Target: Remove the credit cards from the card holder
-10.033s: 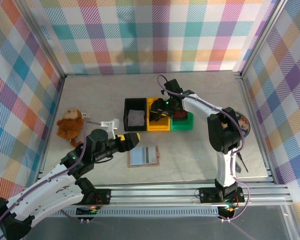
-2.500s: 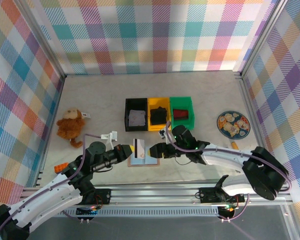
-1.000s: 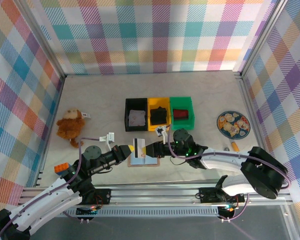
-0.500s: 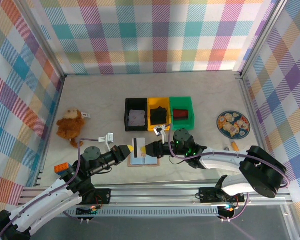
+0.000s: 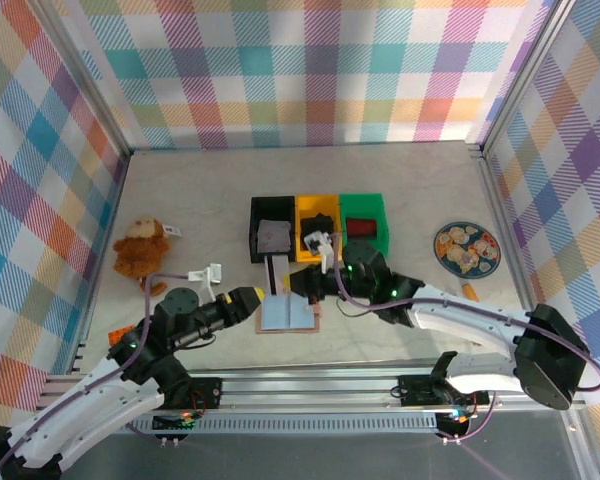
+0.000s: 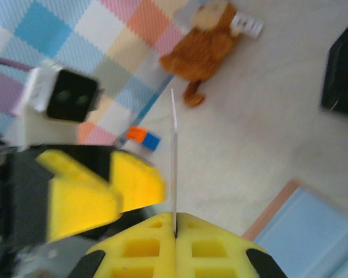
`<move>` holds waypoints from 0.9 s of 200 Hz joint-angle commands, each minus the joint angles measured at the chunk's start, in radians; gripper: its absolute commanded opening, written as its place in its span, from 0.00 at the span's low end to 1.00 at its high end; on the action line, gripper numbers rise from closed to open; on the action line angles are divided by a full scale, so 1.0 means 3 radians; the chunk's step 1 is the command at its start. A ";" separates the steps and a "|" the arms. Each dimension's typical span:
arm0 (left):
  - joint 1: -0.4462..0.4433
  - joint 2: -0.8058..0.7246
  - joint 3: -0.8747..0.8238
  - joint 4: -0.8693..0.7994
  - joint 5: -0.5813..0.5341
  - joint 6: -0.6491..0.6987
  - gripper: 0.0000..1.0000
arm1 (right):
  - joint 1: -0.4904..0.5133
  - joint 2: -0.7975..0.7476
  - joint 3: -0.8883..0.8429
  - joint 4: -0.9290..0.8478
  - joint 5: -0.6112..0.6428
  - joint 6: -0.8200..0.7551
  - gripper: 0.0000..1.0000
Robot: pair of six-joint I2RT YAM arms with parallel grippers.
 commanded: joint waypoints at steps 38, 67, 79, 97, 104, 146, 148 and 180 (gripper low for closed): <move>0.0022 -0.0095 0.1108 -0.1736 -0.1003 0.0724 0.84 | 0.0007 0.1313 0.1794 -0.2015 0.1660 -0.1607 0.00; 0.0025 -0.0069 0.1434 -0.2156 -0.1358 0.0870 0.90 | 0.0051 0.1932 0.2353 -0.2301 0.2490 -0.1919 0.00; 0.0025 -0.0077 0.1505 -0.2254 -0.1432 0.0920 0.95 | 0.0077 0.2113 0.2494 -0.2317 0.2754 -0.2025 0.00; 0.0023 -0.0131 0.1534 -0.2330 -0.1548 0.0919 0.97 | 0.0102 0.2239 0.2555 -0.2199 0.2852 -0.2175 0.00; 0.0025 -0.0161 0.1533 -0.2329 -0.1572 0.0921 0.98 | 0.0134 0.2280 0.2581 -0.2164 0.2852 -0.2328 0.00; 0.0021 -0.0177 0.1508 -0.2336 -0.1653 0.0898 1.00 | 0.0252 0.2490 0.2600 -0.1710 0.3095 -0.2980 0.00; 0.0020 -0.0177 0.1508 -0.2341 -0.1661 0.0895 1.00 | 0.0259 0.2487 0.2592 -0.1690 0.3089 -0.3003 0.00; 0.0020 -0.0208 0.1496 -0.2347 -0.1696 0.0888 1.00 | 0.0292 0.2508 0.2467 -0.1258 0.3073 -0.3481 0.00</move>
